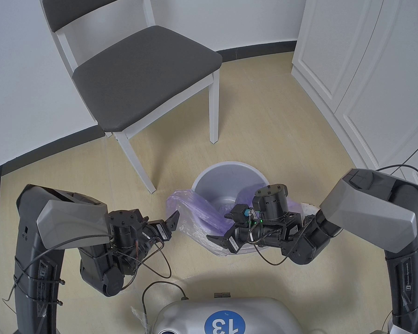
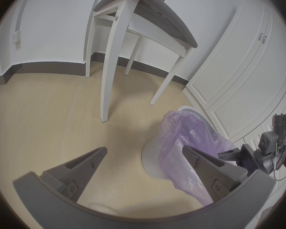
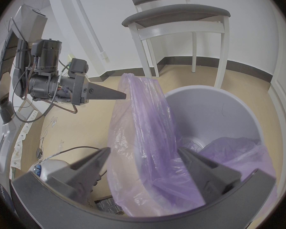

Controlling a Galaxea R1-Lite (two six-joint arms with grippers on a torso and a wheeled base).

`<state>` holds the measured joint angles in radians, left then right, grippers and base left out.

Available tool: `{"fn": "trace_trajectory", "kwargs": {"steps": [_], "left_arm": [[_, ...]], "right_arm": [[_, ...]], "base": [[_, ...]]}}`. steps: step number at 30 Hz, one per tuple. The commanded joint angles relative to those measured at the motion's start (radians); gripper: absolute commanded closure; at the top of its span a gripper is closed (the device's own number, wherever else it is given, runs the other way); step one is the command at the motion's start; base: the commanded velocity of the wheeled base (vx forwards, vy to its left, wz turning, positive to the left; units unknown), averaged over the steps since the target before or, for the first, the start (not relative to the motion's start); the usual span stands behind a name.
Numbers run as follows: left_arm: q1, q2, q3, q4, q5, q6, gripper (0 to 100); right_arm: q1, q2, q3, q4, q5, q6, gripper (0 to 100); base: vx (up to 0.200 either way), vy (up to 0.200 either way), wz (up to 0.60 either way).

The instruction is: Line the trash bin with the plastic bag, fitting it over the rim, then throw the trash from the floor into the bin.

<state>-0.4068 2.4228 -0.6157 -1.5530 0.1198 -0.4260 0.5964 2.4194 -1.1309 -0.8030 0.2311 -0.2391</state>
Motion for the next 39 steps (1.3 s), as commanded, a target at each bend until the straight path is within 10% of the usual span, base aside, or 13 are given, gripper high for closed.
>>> {"fn": "trace_trajectory", "kwargs": {"steps": [1,24,39], "left_arm": [[0.0,0.001,0.001,-0.018,0.001,0.0,0],[-0.021,0.004,0.005,-0.018,0.011,0.0,0],[-0.021,-0.011,0.011,-0.018,0.023,0.0,0]], "right_arm": [[-0.004,0.02,-0.02,0.001,0.001,0.0,100],[-0.086,-0.039,-0.56,0.452,-0.003,-0.002,100],[-0.058,-0.123,-0.31,0.41,-0.022,-0.062,100]], "base": [[0.0,0.0,0.0],[0.0,0.0,0.0],[0.0,0.0,0.0]]}}
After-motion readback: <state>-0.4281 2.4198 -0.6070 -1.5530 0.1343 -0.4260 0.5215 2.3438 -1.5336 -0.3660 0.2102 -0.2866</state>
